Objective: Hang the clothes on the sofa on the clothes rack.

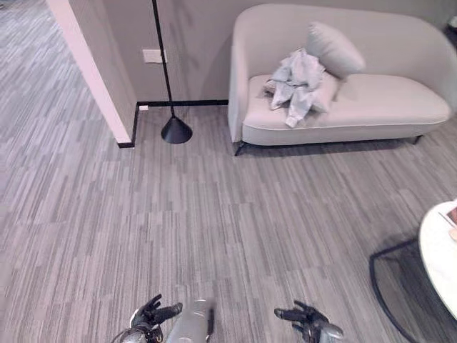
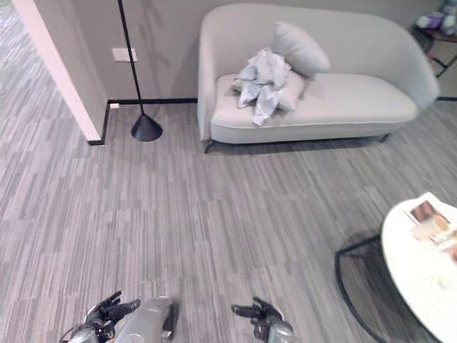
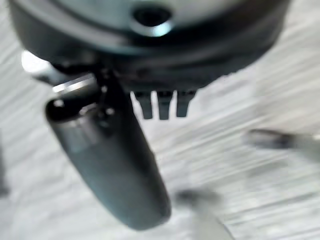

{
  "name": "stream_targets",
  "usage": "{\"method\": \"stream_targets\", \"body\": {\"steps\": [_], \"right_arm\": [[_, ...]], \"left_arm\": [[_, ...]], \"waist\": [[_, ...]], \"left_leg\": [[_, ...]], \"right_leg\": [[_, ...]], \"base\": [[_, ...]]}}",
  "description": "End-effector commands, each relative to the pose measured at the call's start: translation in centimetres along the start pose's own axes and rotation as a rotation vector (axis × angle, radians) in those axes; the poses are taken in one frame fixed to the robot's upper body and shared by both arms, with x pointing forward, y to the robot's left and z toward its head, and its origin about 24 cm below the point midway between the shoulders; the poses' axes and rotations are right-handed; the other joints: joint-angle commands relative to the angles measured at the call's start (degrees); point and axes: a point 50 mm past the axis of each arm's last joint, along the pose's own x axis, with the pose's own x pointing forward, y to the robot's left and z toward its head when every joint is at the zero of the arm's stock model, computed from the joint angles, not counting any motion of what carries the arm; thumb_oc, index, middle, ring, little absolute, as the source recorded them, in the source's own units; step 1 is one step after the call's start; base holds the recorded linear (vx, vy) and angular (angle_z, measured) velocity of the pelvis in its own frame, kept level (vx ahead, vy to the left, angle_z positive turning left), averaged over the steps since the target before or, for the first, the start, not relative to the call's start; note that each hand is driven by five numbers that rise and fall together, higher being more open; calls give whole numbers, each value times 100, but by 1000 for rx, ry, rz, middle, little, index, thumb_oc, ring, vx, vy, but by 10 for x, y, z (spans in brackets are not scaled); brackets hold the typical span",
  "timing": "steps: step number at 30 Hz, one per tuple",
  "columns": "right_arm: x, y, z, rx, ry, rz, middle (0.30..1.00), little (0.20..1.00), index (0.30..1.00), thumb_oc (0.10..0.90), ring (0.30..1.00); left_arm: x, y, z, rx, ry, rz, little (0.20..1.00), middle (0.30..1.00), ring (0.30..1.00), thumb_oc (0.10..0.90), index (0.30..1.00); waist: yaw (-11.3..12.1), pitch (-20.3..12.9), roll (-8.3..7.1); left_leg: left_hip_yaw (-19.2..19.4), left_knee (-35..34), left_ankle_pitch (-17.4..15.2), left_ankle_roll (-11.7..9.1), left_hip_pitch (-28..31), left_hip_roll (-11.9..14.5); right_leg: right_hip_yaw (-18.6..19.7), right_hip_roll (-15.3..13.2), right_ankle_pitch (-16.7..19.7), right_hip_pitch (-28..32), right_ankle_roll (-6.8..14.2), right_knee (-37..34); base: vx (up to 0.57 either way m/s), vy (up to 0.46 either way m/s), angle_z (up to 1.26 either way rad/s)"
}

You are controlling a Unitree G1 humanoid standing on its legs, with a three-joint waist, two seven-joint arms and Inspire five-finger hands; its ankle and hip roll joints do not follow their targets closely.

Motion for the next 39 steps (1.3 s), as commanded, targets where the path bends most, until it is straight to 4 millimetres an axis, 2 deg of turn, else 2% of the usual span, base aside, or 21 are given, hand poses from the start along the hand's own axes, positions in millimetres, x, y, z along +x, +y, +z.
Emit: {"method": "stream_targets", "body": {"steps": [1, 4, 5, 7, 8, 9, 10, 12, 13, 14, 15, 17, 18, 21, 26, 27, 29, 31, 34, 38, 39], "right_arm": [[-4, 13, -15, -140, -16, 47, 900, 900, 900, 800, 900], [-5, 31, -16, -181, -18, 124, 900, 900, 900, 800, 900], [-7, 36, -31, -193, 30, 148, 900, 900, 900, 800, 900], [-10, 38, -43, -230, 61, 168, 900, 900, 900, 800, 900], [-10, 38, -43, -230, 61, 167, 900, 900, 900, 800, 900], [-10, 36, -45, -230, 62, 163, 900, 900, 900, 800, 900], [-11, 34, -47, -227, 70, 154, 900, 900, 900, 800, 900], [-11, 31, -49, -217, 81, 119, 900, 900, 900, 800, 900], [-11, 31, -49, -217, 80, 119, 900, 900, 900, 800, 900], [-10, 30, -45, -209, 63, 95, 900, 900, 900, 800, 900], [-8, 32, -32, -233, 7, 82, 900, 900, 900, 800, 900], [-7, 31, -23, -255, -33, 59, 900, 900, 900, 800, 900], [-6, 26, -8, -309, -86, 12, 900, 900, 900, 800, 900], [-8, 16, 24, -386, -205, -53, 900, 900, 900, 800, 900], [-25, -28, 75, -666, -379, -243, 900, 900, 900, 800, 900], [-25, -28, 74, -667, -377, -243, 900, 900, 900, 800, 900], [-40, -61, 100, -792, -425, -383, 900, 900, 900, 800, 900], [-55, -69, 121, -846, -509, -449, 900, 900, 900, 800, 900], [-80, -90, 150, -909, -614, -640, 900, 900, 900, 800, 900], [-104, -107, 175, -917, -716, -840, 900, 900, 900, 800, 900], [-117, -111, 186, -897, -779, -944, 900, 900, 900, 800, 900]], "left_arm": [[-6, 15, -30, -5, 97, 82, 900, 900, 900, 800, 900], [-12, 29, -49, -88, 156, 137, 900, 900, 900, 800, 900], [-13, 31, -50, -99, 166, 145, 900, 900, 900, 800, 900], [-12, 30, -47, -71, 149, 139, 900, 900, 900, 800, 900], [-12, 30, -47, -71, 150, 138, 900, 900, 900, 800, 900], [-9, 28, -37, 1, 106, 124, 900, 900, 900, 800, 900], [-8, 26, -31, 35, 90, 116, 900, 900, 900, 800, 900], [-4, 24, -14, 70, 41, 115, 900, 900, 900, 800, 900], [-4, 24, -14, 70, 41, 114, 900, 900, 900, 800, 900], [-1, 17, -1, 75, 3, 109, 900, 900, 900, 800, 900], [1, 7, 11, 77, -45, 87, 900, 900, 900, 800, 900], [2, 1, 18, 75, -78, 79, 900, 900, 900, 800, 900], [2, -3, 26, 79, -109, 80, 900, 900, 900, 800, 900], [3, -10, 31, 101, -125, 71, 900, 900, 900, 800, 900], [1, 4, 19, 128, -82, 84, 900, 900, 900, 800, 900], [1, 4, 18, 128, -81, 83, 900, 900, 900, 800, 900], [-3, 34, 7, 76, -35, 156, 900, 900, 900, 800, 900], [-4, 43, 6, 50, -29, 184, 900, 900, 900, 800, 900], [-4, 39, 3, 16, -37, 191, 900, 900, 900, 800, 900], [-4, 26, -6, 19, -15, 164, 900, 900, 900, 800, 900], [-4, 20, -10, -2, -5, 158, 900, 900, 900, 800, 900]], "waist": [[331, -383, 270], [489, -495, 167], [544, -610, -94], [526, -738, -195], [537, -756, -180], [426, -827, -120], [339, -838, -67], [122, -812, 52], [113, -819, 61], [-79, -704, 158], [-256, -591, 275], [-311, -550, 319], [-345, -500, 298], [-453, -426, 215], [-551, -454, 93], [-552, -449, 106], [-457, -640, -172], [-474, -663, -185], [-593, -672, 64], [-631, -640, 315], [-577, -545, 346]], "left_leg": [[-63, -831, 1379, 21, 484, 175], [-88, -613, 1660, 232, 742, 169], [-61, -424, 1490, 393, 945, 43], [57, -589, 1321, 501, 1337, -70], [62, -580, 1322, 499, 1315, -46], [112, -817, 1118, 615, 1782, -158], [107, -862, 1009, 656, 1990, -188], [77, -862, 669, 761, 2439, -198], [67, -862, 675, 759, 2428, -188], [-41, -862, 491, 726, 2717, -149], [-132, -862, 392, 630, 2941, -63], [-123, -862, 311, 546, 3039, 7], [-218, -862, 189, 429, 3148, 77], [-491, -862, -33, 269, 3327, 158], [-976, -858, -456, 35, 3815, 505], [-978, -859, -462, 33, 3829, 516], [-1090, -862, -646, -290, 4044, 893], [-1073, -862, -560, -442, 4006, 1283], [-1212, -852, -53, -592, 3898, 2007], [-1469, -336, 778, -686, 3537, 2394], [-1341, 276, 1255, -597, 3207, 2501]], "right_leg": [[-321, 837, 769, -556, 492, 250], [-144, 941, 426, -356, 478, 669], [-232, 746, 568, -294, 727, 1186], [-512, 456, 1154, -488, 1132, 2031], [-499, 476, 1174, -506, 1127, 2018], [-923, 47, 2019, -849, 1533, 3223], [-1192, -197, 2352, -941, 1651, 3642], [-1671, -697, 2472, -1239, 1637, 4490], [-1682, -684, 2482, -1243, 1632, 4479], [-1970, -915, 2035, -1634, 1421, 4507], [-2177, -849, 1595, -1889, 1191, 3848], [-2287, -882, 1494, -1985, 1131, 3324], [-2183, -981, 1669, -2143, 1152, 2296], [-1331, -1300, 2402, -2399, 1413, 1004], [-508, -2234, 3661, -2508, 1802, 362], [-521, -2223, 3667, -2482, 1802, 347], [-549, -2080, 3776, -2289, 1802, 410], [-658, -1881, 3194, -2343, 1802, 552], [-773, -1255, 2317, -2545, 1635, 1116], [-834, -663, 2025, -2493, 1368, 1092], [-897, -450, 1869, -2282, 1212, 890]], "base": [[529, 57, -100], [605, 114, -71], [566, 179, -105], [541, 202, -17], [517, 265, 14], [490, 276, 13], [495, 274, 8], [388, 218, 20], [559, 250, 20], [445, 45, 56], [551, 2, 63], [287, -130, 63], [245, -223, 69], [342, -289, 29], [369, -310, 58], [368, -354, 78], [549, -635, 83], [359, -533, -2], [224, -410, -12], [171, -348, 23], [71, -209, -6]]}}
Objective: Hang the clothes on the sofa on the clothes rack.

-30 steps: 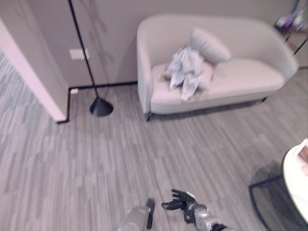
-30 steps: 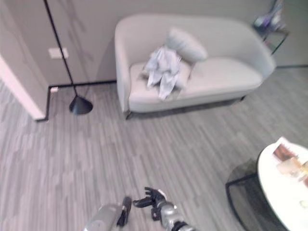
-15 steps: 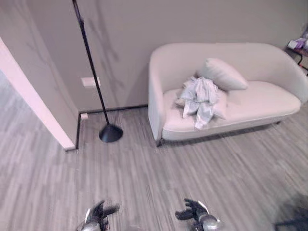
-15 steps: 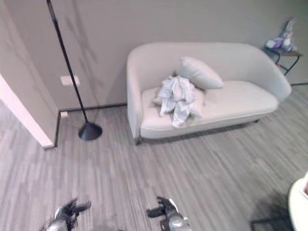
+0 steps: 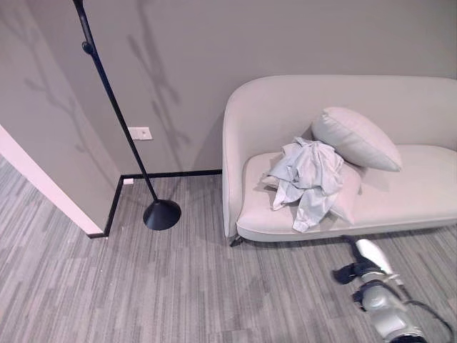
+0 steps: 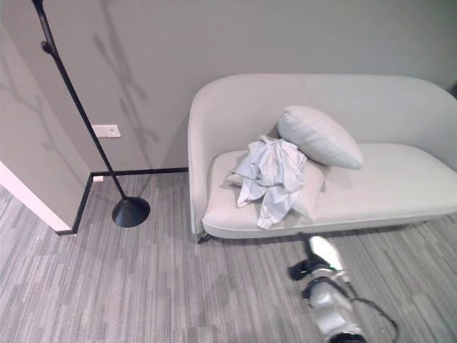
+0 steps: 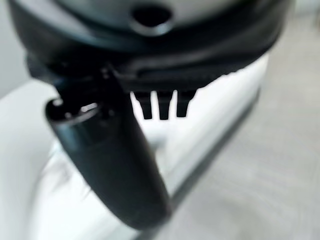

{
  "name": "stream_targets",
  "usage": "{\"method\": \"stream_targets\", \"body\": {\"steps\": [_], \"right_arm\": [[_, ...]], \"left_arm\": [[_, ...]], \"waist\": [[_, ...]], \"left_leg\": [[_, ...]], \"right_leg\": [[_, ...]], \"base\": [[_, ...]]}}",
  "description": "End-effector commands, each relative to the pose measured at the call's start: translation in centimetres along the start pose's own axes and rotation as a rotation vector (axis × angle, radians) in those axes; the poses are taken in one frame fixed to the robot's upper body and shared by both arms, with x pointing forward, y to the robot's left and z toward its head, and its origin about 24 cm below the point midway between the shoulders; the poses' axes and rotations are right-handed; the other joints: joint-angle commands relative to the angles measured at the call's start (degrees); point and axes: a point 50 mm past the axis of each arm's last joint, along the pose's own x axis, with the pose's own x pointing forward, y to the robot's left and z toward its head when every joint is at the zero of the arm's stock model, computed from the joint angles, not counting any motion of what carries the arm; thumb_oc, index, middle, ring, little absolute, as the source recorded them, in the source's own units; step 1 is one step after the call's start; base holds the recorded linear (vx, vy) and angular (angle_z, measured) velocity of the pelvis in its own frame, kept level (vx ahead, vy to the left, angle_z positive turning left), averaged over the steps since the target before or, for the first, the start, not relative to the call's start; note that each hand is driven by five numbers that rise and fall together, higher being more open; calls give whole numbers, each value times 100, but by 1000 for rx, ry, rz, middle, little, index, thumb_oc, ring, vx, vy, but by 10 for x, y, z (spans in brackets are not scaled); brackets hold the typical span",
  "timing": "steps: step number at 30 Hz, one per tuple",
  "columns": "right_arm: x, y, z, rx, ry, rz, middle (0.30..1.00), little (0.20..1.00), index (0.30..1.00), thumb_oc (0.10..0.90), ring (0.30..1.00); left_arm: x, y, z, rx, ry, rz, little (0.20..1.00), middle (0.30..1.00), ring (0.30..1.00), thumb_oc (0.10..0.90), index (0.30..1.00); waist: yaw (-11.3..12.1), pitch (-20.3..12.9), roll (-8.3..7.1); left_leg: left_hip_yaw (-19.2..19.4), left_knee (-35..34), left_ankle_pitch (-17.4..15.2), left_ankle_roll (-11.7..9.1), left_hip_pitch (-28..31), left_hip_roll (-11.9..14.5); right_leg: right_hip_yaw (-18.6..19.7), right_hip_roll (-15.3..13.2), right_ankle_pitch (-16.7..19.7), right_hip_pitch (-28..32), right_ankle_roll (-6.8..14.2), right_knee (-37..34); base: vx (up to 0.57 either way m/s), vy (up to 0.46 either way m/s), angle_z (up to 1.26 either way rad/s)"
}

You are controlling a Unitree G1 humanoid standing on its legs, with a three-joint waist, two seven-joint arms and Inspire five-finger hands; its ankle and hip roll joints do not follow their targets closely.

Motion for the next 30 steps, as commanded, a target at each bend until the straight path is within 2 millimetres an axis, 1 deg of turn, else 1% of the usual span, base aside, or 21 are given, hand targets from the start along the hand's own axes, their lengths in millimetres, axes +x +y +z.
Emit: {"method": "stream_targets", "body": {"steps": [1, 2, 3, 4, 5, 6, 7, 8, 11, 12, 13, 16, 17, 18, 19, 21, 23, 25, 27, 29, 30], "right_arm": [[5, -41, 40, 12, -152, -307, 900, 900, 900, 800, 900], [4, -51, 42, 30, -157, -381, 900, 900, 900, 800, 900], [2, -57, 45, 49, -171, -425, 900, 900, 900, 800, 900], [0, -60, 49, 59, -196, -434, 900, 900, 900, 800, 900], [-2, -63, 51, 53, -216, -438, 900, 900, 900, 800, 900], [-2, -64, 50, 52, -215, -438, 900, 900, 900, 800, 900], [-7, -67, 51, 74, -247, -433, 900, 900, 900, 800, 900], [-7, -68, 45, 63, -230, -437, 900, 900, 900, 800, 900], [-3, -72, 39, -1, -214, -447, 900, 900, 900, 800, 900], [-1, -80, 39, -2, -209, -478, 900, 900, 900, 800, 900], [0, -76, 37, 25, -192, -476, 900, 900, 900, 800, 900], [4, -68, 37, 89, -174, -440, 900, 900, 900, 800, 900], [4, -66, 41, 150, -189, -422, 900, 900, 900, 800, 900], [7, -66, 52, 205, -232, -399, 900, 900, 900, 800, 900], [8, -66, 54, 205, -244, -381, 900, 900, 900, 800, 900], [11, -60, 53, 205, -238, -333, 900, 900, 900, 800, 900], [13, -58, 53, 295, -234, -317, 900, 900, 900, 800, 900], [15, -53, 50, 394, -215, -287, 900, 900, 900, 800, 900], [17, -52, 51, 364, -236, -244, 900, 900, 900, 800, 900], [16, -36, 44, 483, -174, -205, 900, 900, 900, 800, 900], [16, -21, 43, 522, -151, -109, 900, 900, 900, 800, 900]], "left_arm": [[4, 7, 35, 17, -103, 41, 900, 900, 900, 800, 900], [4, -1, 32, 19, -97, 23, 900, 900, 900, 800, 900], [3, -2, 33, 25, -105, 28, 900, 900, 900, 800, 900], [3, -7, 33, 28, -112, 12, 900, 900, 900, 800, 900], [3, -7, 34, 41, -117, 11, 900, 900, 900, 800, 900], [3, -7, 34, 42, -116, 11, 900, 900, 900, 800, 900], [3, -10, 38, 65, -131, 5, 900, 900, 900, 800, 900], [3, -10, 40, 74, -136, 5, 900, 900, 900, 800, 900], [3, -17, 44, 162, -166, -21, 900, 900, 900, 800, 900], [3, -16, 40, 143, -145, -32, 900, 900, 900, 800, 900], [3, -16, 37, 156, -134, -26, 900, 900, 900, 800, 900], [3, -14, 40, 199, -135, -19, 900, 900, 900, 800, 900], [4, -12, 43, 206, -141, -12, 900, 900, 900, 800, 900], [4, -7, 49, 205, -158, 6, 900, 900, 900, 800, 900], [4, -6, 53, 216, -176, 10, 900, 900, 900, 800, 900], [4, -10, 61, 274, -215, -5, 900, 900, 900, 800, 900], [2, -19, 69, 336, -260, -33, 900, 900, 900, 800, 900], [1, -26, 72, 361, -278, -59, 900, 900, 900, 800, 900], [2, -31, 70, 406, -264, -68, 900, 900, 900, 800, 900], [3, -20, 69, 360, -244, -32, 900, 900, 900, 800, 900], [4, -8, 53, 317, -180, -7, 900, 900, 900, 800, 900]], "waist": [[126, -91, -169], [114, -2, -250], [98, 35, -298], [100, 98, -295], [120, 139, -304], [122, 146, -305], [131, 171, -445], [130, 158, -480], [154, 33, -411], [188, -57, -340], [206, -97, -308], [162, -109, -404], [145, -132, -419], [103, -104, -397], [63, -75, -375], [8, -41, -365], [-19, -33, -365], [-82, -29, -379], [-131, -17, -445], [-81, -104, -558], [11, -248, -642]], "left_leg": [[-213, 384, 916, 194, -268, 515], [247, 818, 1136, 334, -501, 622], [583, 945, 1139, 362, -608, 712], [745, 1062, 906, 394, -664, 621], [760, 1117, 651, 424, -768, 341], [757, 1158, 618, 436, -776, 331], [744, 1012, -303, 718, -1134, -708], [851, 820, -494, 850, -1222, -1061], [1452, 268, -247, 1025, -1514, -1696], [1417, -164, -263, 1088, -1274, -1771], [1333, -298, -247, 1188, -1138, -1826], [1166, -420, -134, 1223, -998, -1910], [1234, -584, -93, 1231, -879, -1912], [1290, -744, -73, 1237, -710, -1879], [1281, -771, -48, 1256, -655, -1854], [1165, -771, -131, 1276, -501, -1847], [992, -771, -148, 1256, -469, -1842], [710, -771, -151, 1192, -474, -1824], [529, -771, -195, 1142, -485, -1806], [380, -771, -242, 1121, -435, -1838], [350, -771, -272, 1063, -368, -1775]], "right_leg": [[132, -132, 122, 394, 323, -972], [17, -4, 30, 656, 189, -1186], [-114, 34, -14, 808, 137, -1341], [-127, 95, -55, 960, 89, -1461], [-117, 111, -69, 1033, 64, -1524], [-120, 99, -69, 1048, 75, -1531], [-121, 58, -88, 1158, 61, -1616], [-194, 70, -105, 1168, 56, -1601], [-351, 343, -191, 1192, 52, -1645], [-272, 476, -198, 1199, 83, -1665], [-301, 550, -235, 1248, 67, -1669], [-384, 511, -305, 1263, 37, -1333], [-439, 488, -365, 1224, 59, -1013], [-469, 352, -308, 983, 239, -166], [-453, 239, -222, 793, 347, 278], [-306, 49, -126, 503, 480, 823], [-141, -23, -209, 393, 363, 576], [375, 49, -157, 290, 296, -29], [932, 116, -47, 322, 310, -768], [1073, 97, 138, 462, 343, -1107], [1004, 168, 260, 698, 310, -1421]], "base": [[171, -397, -3], [138, -332, -15], [213, -401, -27], [162, -262, 3], [104, -127, 40], [154, -155, 30], [139, -115, 18], [177, -149, 7], [106, -28, 50], [142, 22, 37], [178, 20, -3], [130, 22, -20], [158, 84, 46], [186, 112, 37], [197, 104, 6], [137, 27, 1], [94, -65, 49], [88, -135, 68], [112, -140, 80], [166, -169, 85], [176, -163, 60]]}}
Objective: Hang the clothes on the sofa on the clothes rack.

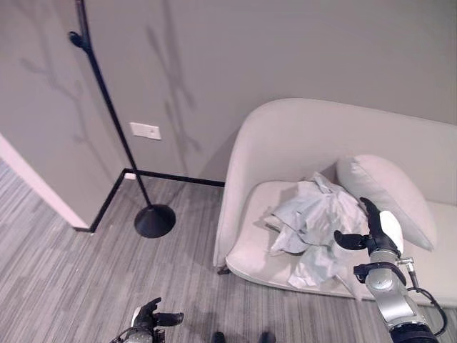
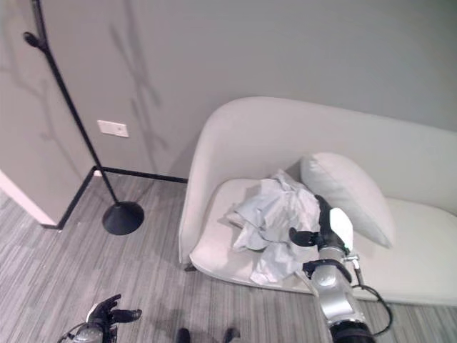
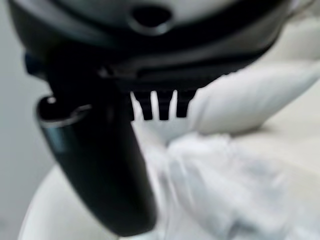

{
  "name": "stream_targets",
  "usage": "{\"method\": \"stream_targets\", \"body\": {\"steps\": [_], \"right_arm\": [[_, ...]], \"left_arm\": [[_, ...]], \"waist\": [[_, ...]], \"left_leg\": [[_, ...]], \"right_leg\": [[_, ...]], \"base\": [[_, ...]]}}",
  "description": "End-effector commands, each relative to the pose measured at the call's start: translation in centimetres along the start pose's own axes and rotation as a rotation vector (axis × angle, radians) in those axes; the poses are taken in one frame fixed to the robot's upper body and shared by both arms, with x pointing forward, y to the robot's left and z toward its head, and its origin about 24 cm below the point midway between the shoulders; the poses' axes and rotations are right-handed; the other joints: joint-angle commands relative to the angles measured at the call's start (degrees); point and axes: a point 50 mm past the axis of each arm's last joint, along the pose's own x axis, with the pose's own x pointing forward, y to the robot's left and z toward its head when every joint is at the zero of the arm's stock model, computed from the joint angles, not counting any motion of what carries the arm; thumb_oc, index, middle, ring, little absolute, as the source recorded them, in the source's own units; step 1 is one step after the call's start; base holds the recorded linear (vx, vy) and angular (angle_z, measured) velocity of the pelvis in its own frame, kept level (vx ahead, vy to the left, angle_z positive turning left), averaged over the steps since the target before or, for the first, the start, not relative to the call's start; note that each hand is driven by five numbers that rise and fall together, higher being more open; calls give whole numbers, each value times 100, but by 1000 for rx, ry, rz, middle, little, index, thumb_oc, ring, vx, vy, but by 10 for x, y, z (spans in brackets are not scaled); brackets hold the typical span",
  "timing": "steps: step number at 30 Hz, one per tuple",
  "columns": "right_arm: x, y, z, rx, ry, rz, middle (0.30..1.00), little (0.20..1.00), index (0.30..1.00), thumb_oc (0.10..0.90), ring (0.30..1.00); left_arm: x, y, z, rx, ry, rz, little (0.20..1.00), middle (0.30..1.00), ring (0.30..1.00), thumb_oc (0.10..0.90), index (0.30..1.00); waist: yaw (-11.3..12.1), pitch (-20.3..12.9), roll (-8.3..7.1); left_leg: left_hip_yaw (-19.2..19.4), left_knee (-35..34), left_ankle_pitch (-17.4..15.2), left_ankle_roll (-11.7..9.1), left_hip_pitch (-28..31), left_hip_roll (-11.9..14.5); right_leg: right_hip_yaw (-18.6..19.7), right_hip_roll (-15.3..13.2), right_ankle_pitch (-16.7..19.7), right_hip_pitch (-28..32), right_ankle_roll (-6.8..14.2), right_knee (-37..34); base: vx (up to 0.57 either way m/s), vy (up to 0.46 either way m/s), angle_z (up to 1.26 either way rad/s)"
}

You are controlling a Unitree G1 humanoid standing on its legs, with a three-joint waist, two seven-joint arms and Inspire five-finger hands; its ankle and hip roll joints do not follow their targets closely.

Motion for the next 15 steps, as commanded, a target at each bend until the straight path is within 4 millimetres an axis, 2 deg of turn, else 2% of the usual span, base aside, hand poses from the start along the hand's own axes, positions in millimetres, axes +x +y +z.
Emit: {"method": "stream_targets", "body": {"steps": [1, 3, 7, 11, 15], "right_arm": [[23, -42, 28, 94, -111, -104, 900, 900, 900, 800, 900], [28, -45, 23, 113, -79, -100, 900, 900, 900, 800, 900], [34, -46, 19, 108, -40, -105, 900, 900, 900, 800, 900], [38, -56, 22, 53, -46, -158, 900, 900, 900, 800, 900], [36, -77, 36, -20, -130, -295, 900, 900, 900, 800, 900]], "left_arm": [[-4, 10, -22, -20, 69, 38, 900, 900, 900, 800, 900], [-7, 10, -33, -17, 105, 34, 900, 900, 900, 800, 900], [-11, 7, -48, -29, 158, 23, 900, 900, 900, 800, 900], [-11, 7, -46, -27, 146, 26, 900, 900, 900, 800, 900], [-9, -3, -35, 86, 92, -3, 900, 900, 900, 800, 900]], "waist": [[178, -305, -129], [233, -349, -143], [335, -377, -164], [377, -381, -148], [370, -347, -102]], "left_leg": [[294, 8, -570, -618, 120, 670], [225, 8, -557, -670, 112, 733], [102, 8, -541, -756, 119, 845], [2, 8, -523, -821, 126, 931], [-139, 8, -491, -898, 83, 1045]], "right_leg": [[-239, 143, 235, 599, 50, -92], [-296, 199, 293, 741, 23, -309], [-417, 298, 189, 880, -39, -397], [-523, 374, 84, 945, -90, -397], [-656, 478, -53, 983, -165, -397]], "base": [[169, -169, 37], [81, -86, 13], [74, -89, 15], [63, -64, 19], [50, -77, 24]]}}
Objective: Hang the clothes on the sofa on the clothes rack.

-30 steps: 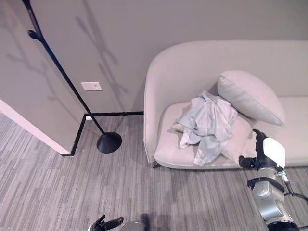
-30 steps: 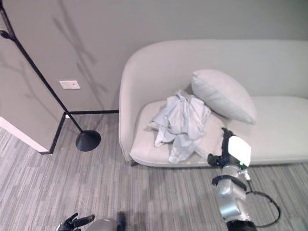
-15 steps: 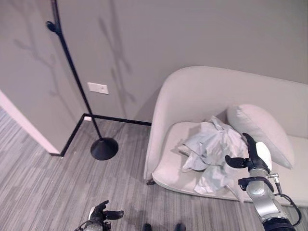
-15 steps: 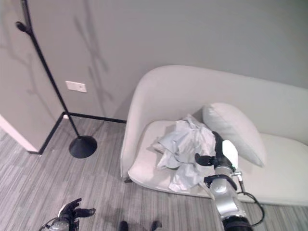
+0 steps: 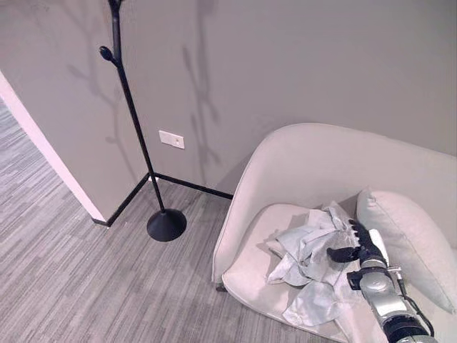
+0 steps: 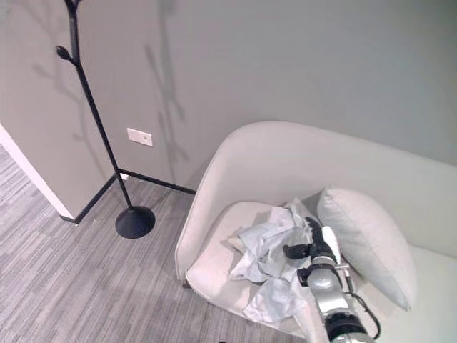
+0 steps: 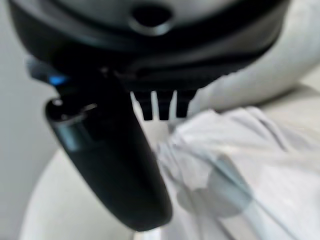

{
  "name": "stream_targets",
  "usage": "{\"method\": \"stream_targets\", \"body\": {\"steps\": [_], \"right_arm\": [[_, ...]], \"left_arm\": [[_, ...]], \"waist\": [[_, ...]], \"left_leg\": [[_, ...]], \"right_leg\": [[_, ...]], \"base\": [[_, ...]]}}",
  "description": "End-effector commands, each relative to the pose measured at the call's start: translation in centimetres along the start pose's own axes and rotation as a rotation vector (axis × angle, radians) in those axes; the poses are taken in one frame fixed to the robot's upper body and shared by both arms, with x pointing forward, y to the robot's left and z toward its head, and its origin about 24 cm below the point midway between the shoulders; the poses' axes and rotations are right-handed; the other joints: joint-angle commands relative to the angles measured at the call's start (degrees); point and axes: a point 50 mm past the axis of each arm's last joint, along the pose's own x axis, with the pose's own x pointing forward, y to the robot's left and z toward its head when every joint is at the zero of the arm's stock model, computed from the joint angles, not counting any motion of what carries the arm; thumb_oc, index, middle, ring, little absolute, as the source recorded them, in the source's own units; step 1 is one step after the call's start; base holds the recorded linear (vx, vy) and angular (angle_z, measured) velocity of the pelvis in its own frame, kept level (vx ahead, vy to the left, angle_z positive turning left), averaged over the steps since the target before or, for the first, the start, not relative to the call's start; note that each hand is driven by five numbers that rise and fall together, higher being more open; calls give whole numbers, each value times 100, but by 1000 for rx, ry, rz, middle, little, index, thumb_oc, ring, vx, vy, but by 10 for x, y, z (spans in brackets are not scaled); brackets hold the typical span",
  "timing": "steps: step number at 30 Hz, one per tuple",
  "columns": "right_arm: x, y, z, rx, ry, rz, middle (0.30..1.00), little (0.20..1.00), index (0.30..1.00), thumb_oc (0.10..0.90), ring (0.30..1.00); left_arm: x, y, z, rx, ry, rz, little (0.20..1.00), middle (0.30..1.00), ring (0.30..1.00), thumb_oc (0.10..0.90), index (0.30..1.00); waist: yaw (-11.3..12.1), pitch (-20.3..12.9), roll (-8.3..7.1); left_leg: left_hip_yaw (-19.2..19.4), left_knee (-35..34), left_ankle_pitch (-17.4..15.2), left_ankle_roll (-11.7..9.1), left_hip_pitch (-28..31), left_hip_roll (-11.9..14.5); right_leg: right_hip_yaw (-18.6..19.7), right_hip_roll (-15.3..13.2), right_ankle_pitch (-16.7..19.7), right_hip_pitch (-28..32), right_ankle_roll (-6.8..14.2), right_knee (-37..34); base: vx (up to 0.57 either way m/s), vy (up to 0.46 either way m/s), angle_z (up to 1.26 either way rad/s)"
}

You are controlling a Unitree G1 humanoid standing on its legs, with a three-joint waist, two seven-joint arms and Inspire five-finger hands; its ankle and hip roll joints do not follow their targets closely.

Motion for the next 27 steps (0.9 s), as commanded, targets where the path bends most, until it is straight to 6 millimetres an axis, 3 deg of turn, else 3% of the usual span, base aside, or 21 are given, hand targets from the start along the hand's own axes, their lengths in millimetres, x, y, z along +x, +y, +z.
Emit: {"method": "stream_targets", "body": {"steps": [1, 4, 8, 14, 20, 22, 23, 26, 27], "right_arm": [[13, -62, 59, -69, -276, -290, 900, 900, 900, 800, 900], [8, -71, 68, -84, -337, -353, 900, 900, 900, 800, 900], [10, -63, 67, -20, -314, -333, 900, 900, 900, 800, 900], [30, -41, 64, 252, -189, -203, 900, 900, 900, 800, 900], [45, -36, 74, 325, -135, -146, 900, 900, 900, 800, 900], [51, -6, 68, 300, 3, 13, 900, 900, 900, 800, 900], [51, -1, 66, 291, 17, 40, 300, 300, 300, 400, 300], [45, 24, 64, 218, 29, 152, 300, 300, 300, 400, 300], [45, 24, 64, 218, 29, 152, 300, 300, 300, 400, 300]], "left_arm": [[3, -15, 30, 131, -106, -23, 900, 900, 900, 800, 900], [2, -23, 34, 217, -136, -44, 900, 900, 900, 800, 900], [1, -27, 32, 254, -138, -65, 900, 900, 900, 800, 900], [1, -27, 29, 257, -124, -77, 900, 900, 900, 800, 900], [2, -25, 32, 246, -127, -78, 900, 900, 900, 800, 900], [1, -34, 43, 312, -182, -113, 900, 900, 900, 800, 900], [1, -36, 45, 324, -190, -121, 900, 900, 900, 800, 900], [0, -40, 51, 382, -222, -141, 900, 900, 900, 800, 900], [0, -40, 51, 382, -222, -140, 900, 900, 900, 800, 900]], "waist": [[35, -162, 36], [18, -118, 86], [37, -80, 125], [110, 45, 179], [137, 160, 253], [181, 273, 370], [187, 287, 380], [186, 300, 403], [186, 300, 403]], "left_leg": [[239, 38, -141, -338, -190, 454], [161, 38, -118, -376, -224, 501], [118, 38, -90, -402, -249, 541], [52, 38, 26, -466, -412, 569], [-14, 38, 160, -527, -692, 576], [-39, 38, 269, -556, -936, 606], [-40, 38, 279, -561, -961, 609], [-29, 38, 292, -567, -973, 629], [-28, 38, 291, -567, -971, 629]], "right_leg": [[-75, -73, -504, 226, 341, 78], [-137, -16, -565, 236, 301, 78], [-173, 32, -600, 228, 265, 78], [-212, 53, -586, 95, 248, 78], [-273, 55, -544, -136, 239, 78], [-285, 83, -524, -372, 209, 78], [-287, 89, -530, -390, 205, 78], [-266, 107, -560, -392, 180, 78], [-266, 107, -561, -390, 180, 78]], "base": [[72, -97, 22], [44, -52, 10], [41, -41, 12], [22, -17, 7], [0, -16, 14], [-6, -14, 12], [0, 0, 0], [-2, -1, 1], [0, 0, 0]]}}
